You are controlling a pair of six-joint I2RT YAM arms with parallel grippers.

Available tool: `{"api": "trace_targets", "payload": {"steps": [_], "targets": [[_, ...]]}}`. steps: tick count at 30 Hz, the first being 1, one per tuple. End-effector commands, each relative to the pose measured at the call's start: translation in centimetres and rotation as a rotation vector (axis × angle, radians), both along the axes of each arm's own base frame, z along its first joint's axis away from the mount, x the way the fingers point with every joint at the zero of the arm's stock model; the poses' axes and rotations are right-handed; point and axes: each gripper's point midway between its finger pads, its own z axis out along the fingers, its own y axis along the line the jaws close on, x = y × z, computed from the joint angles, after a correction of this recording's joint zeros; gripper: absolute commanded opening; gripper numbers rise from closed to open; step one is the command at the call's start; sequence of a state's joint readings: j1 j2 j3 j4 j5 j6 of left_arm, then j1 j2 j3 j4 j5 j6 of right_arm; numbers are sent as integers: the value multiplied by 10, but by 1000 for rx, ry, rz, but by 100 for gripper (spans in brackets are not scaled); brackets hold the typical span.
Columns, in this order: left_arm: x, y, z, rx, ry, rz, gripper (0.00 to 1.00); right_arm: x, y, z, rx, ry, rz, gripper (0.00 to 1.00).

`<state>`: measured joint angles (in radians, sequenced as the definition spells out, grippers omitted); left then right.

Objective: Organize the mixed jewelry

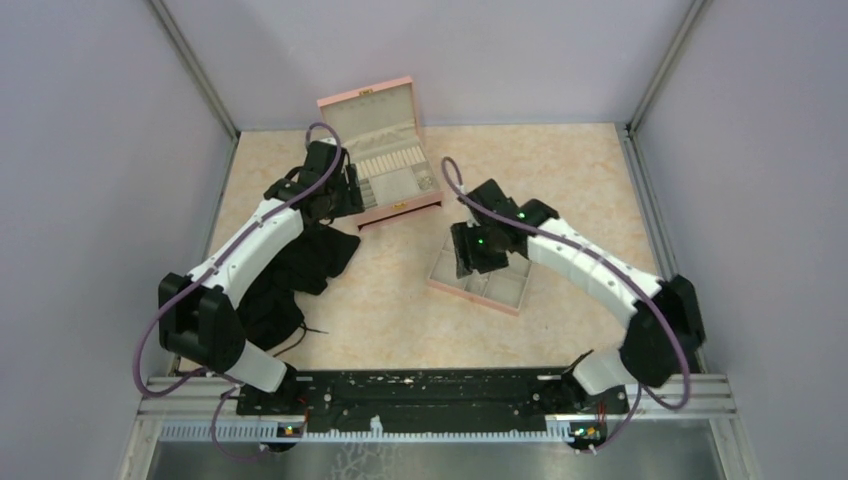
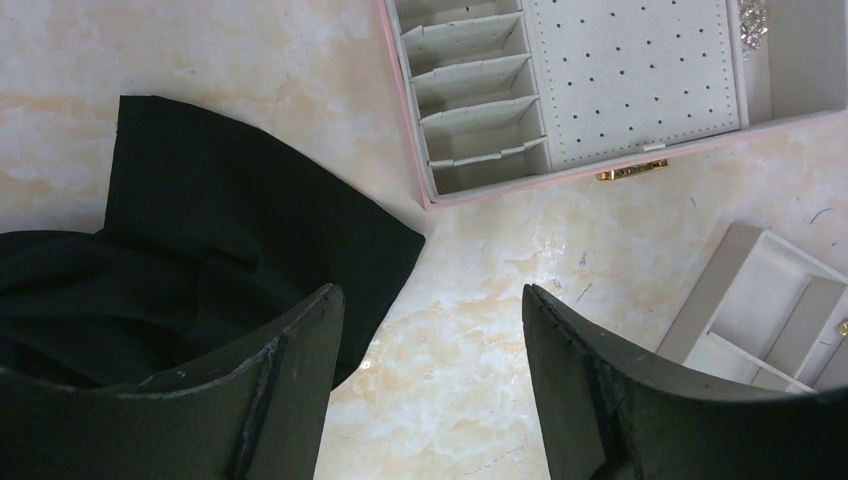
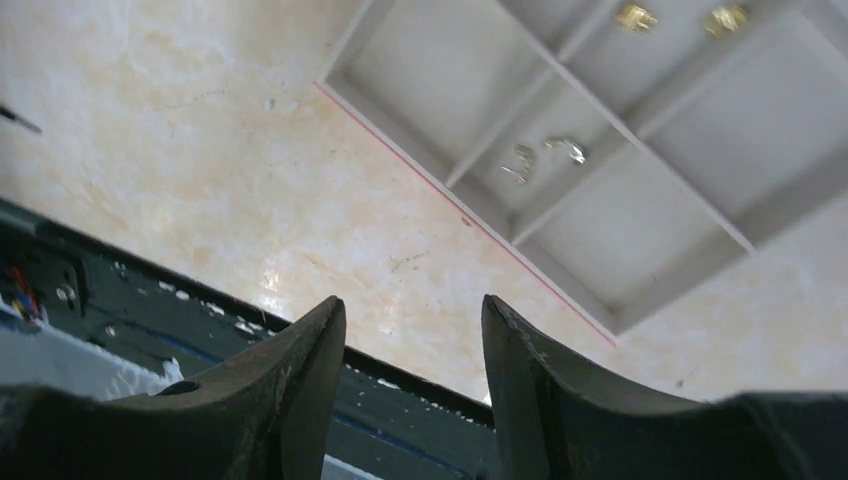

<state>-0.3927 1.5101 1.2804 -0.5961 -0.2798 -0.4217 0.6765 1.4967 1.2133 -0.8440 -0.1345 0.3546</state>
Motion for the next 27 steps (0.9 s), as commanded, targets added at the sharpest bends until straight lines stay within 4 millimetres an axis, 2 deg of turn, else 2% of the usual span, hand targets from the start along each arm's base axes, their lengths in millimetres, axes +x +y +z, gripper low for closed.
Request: {"api": "trace_targets", "payload": {"steps": [1, 3, 4, 11, 17, 21, 27], "targets": [[14, 0, 12, -17, -39, 2, 72, -13, -62, 10, -102, -51, -459, 53], [15, -2, 11, -25, -36, -6, 72, -24, -73, 4, -53, -15, -665, 53], [16, -3, 10, -25, -34, -12, 73, -30, -72, -3, 56, 27, -840, 53], [14, -3, 7, -17, -21, -35, 73, -39, -80, -29, 287, 199, -1259, 53], [12, -5, 4, -19, -9, -56, 73, -36, -77, -53, 465, 303, -1455, 53], [11, -5, 4, -21, -10, -62, 73, -33, -79, -64, 468, 316, -1522, 53], [6, -2, 5, -19, -14, -61, 73, -20, -80, -70, 481, 306, -1570, 54]]}}
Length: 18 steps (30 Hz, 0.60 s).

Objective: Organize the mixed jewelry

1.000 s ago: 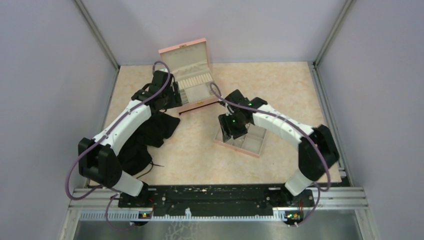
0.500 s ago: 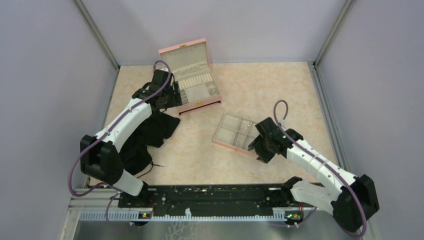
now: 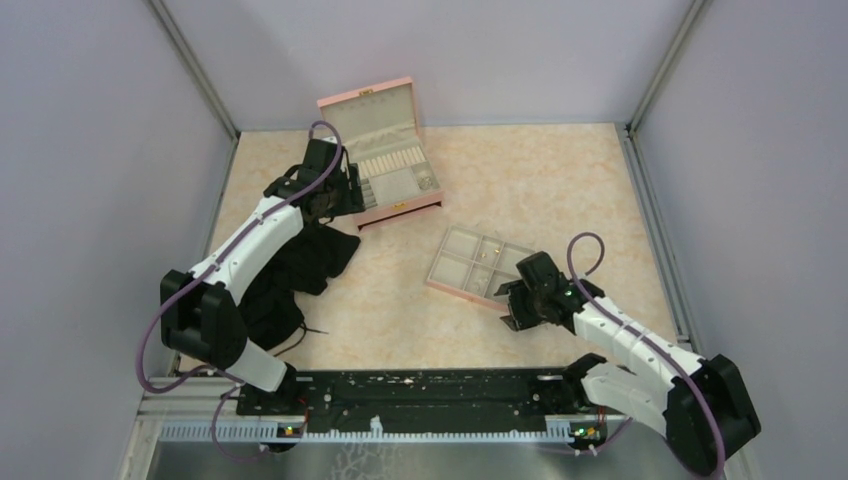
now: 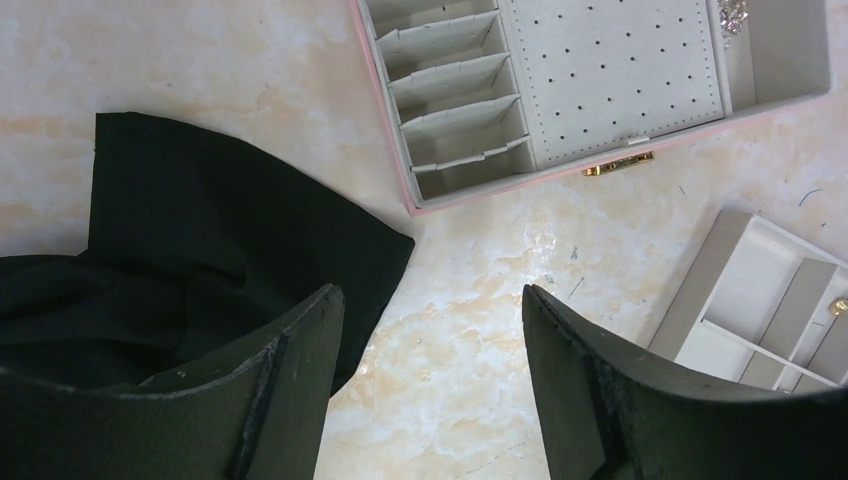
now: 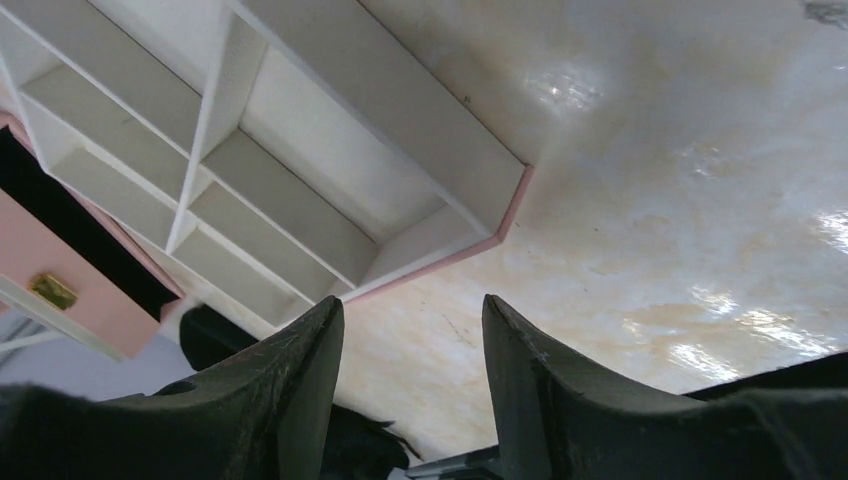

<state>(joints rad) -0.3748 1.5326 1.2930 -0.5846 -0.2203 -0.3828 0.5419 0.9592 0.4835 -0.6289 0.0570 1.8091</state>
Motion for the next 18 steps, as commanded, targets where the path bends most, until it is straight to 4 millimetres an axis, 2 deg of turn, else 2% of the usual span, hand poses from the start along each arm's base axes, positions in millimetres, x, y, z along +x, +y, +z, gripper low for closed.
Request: {"api": "trace_targets", "payload": {"steps": [1, 8, 14, 18], "targets": [[0, 2, 9, -6, -31, -10, 73, 23, 2, 5, 38, -42, -87, 54], [-2, 5, 9, -4, -32, -5, 73, 23, -5, -7, 1, -5, -109, 50], [-2, 8, 10, -3, -37, 7, 73, 25, -11, -13, -50, 0, -96, 33], [0, 11, 12, -5, -43, 16, 73, 29, -17, -11, -118, 1, -58, 27]]}}
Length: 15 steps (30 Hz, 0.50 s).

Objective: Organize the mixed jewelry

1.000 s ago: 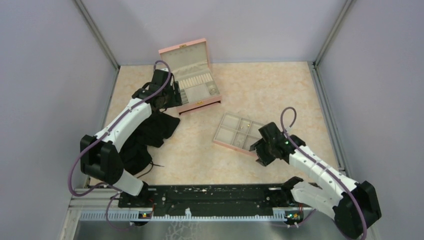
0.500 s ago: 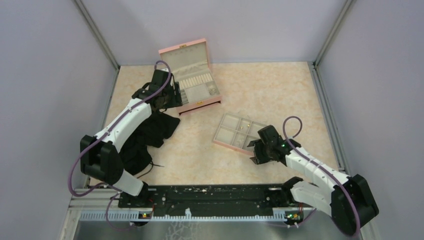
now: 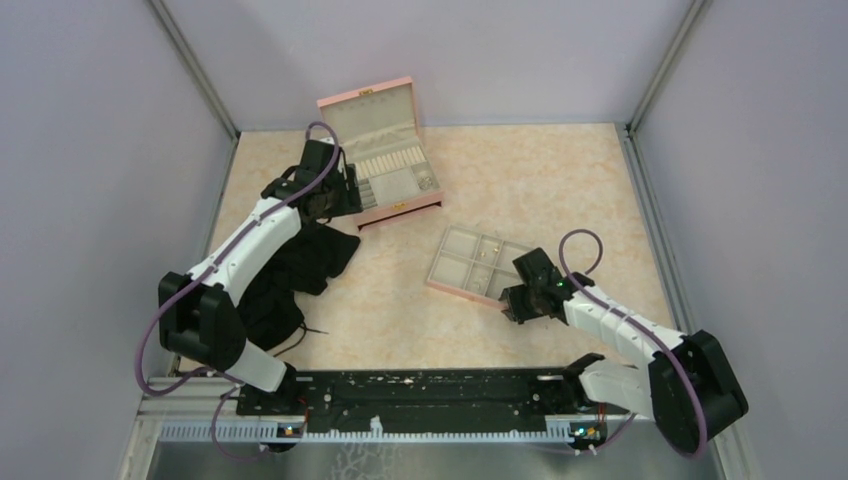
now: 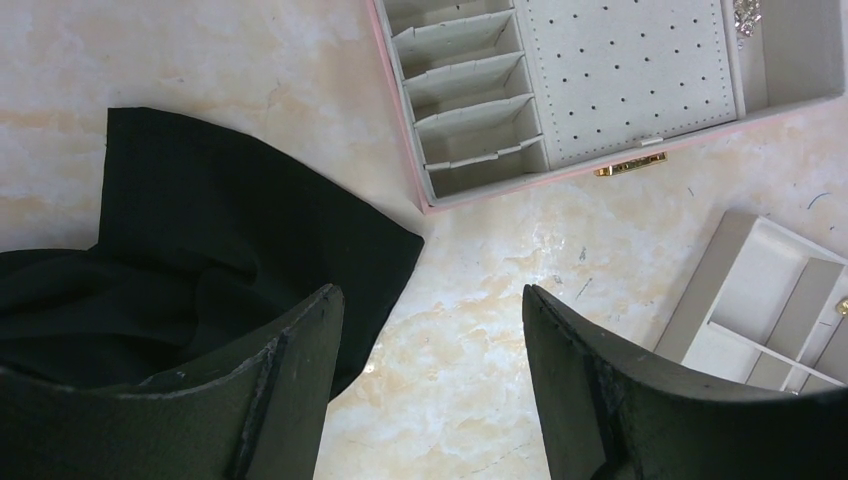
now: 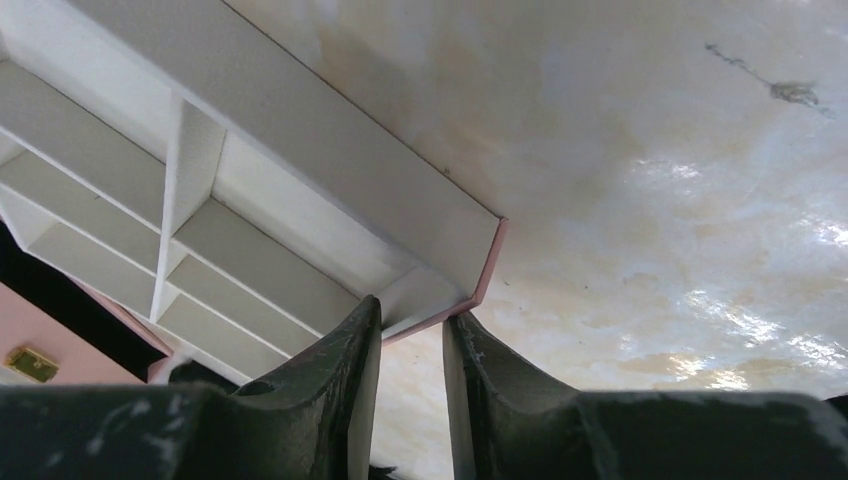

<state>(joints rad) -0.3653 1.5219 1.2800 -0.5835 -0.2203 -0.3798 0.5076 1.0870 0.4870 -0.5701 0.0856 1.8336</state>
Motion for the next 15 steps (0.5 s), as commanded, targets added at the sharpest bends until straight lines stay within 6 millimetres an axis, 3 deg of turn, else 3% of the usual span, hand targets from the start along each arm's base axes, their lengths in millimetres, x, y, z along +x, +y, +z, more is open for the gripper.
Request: {"api": "trace_targets", "payload": {"steps": [1, 7, 13, 15], "targets": [[1, 6, 13, -7, -43, 10, 73, 17, -9, 9, -84, -41, 26, 27], [4, 12, 16, -4, -50, 27, 73, 26, -12, 7, -131, -39, 73, 14], [9, 24, 22, -7, -62, 57, 73, 50, -25, 16, -206, -67, 154, 0], [12, 31, 23, -18, -61, 77, 73, 59, -29, 18, -244, -74, 234, 0]]}}
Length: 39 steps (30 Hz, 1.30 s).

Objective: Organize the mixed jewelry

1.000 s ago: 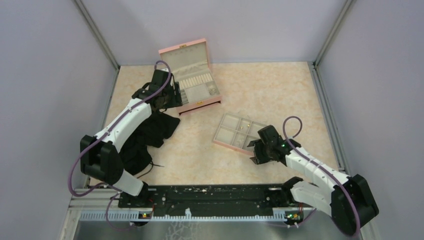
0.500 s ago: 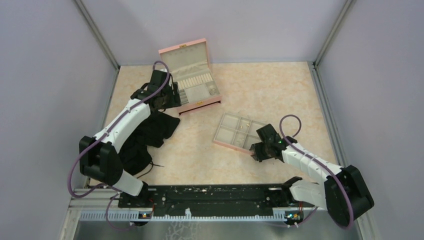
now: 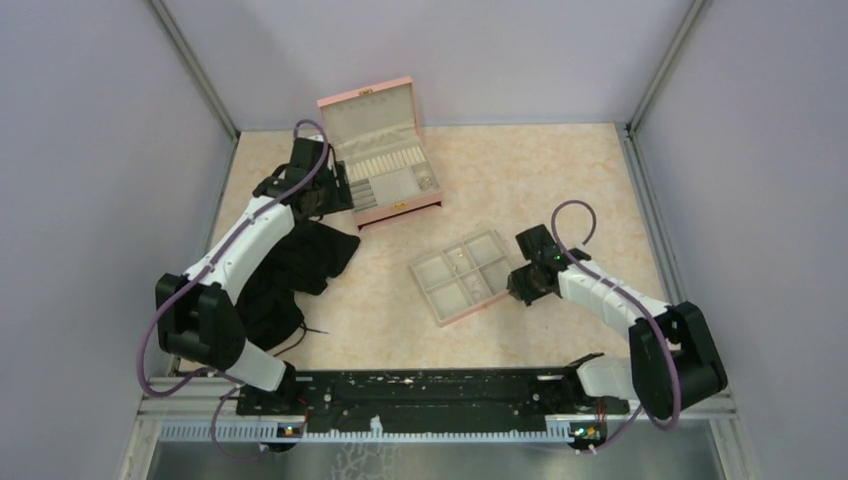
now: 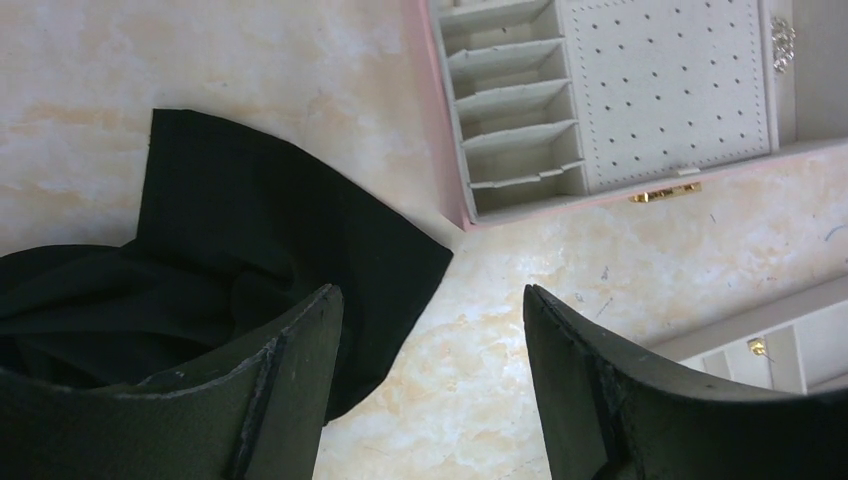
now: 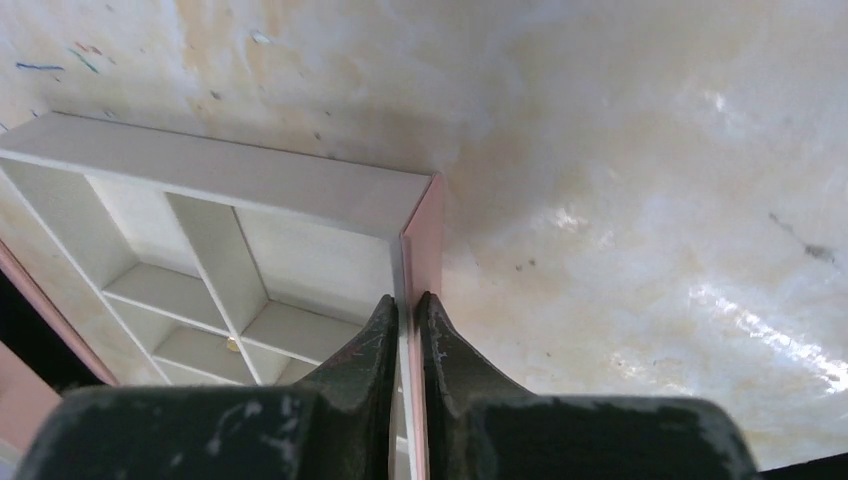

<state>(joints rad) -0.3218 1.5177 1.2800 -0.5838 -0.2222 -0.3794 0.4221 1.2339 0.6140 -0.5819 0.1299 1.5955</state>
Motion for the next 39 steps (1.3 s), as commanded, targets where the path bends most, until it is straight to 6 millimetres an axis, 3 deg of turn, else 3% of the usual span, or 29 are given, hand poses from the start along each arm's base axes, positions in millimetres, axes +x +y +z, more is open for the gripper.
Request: {"api": "trace_targets", "payload": {"steps": [1, 7, 14, 19, 24, 32, 39], "targets": [[9, 17, 23, -26, -57, 41, 73, 35, -12, 16, -111, -68, 163, 0], [18, 27, 17, -94, -26, 79, 73, 57, 13, 15, -110, -31, 431, 0], [31, 14, -11, -167, 35, 74, 73, 71, 33, 24, -45, -100, 519, 0], [43, -7, -33, -262, 78, 45, 74, 72, 35, 28, -46, -110, 540, 0], [53, -15, -46, -299, 82, 46, 66, 66, 30, 28, -60, -98, 544, 0], [41, -27, -72, -348, 149, 58, 48, 59, 24, 29, -75, -91, 536, 0], [29, -59, -74, -370, 166, -2, 41, 62, 20, 35, -101, -101, 541, 0]]}}
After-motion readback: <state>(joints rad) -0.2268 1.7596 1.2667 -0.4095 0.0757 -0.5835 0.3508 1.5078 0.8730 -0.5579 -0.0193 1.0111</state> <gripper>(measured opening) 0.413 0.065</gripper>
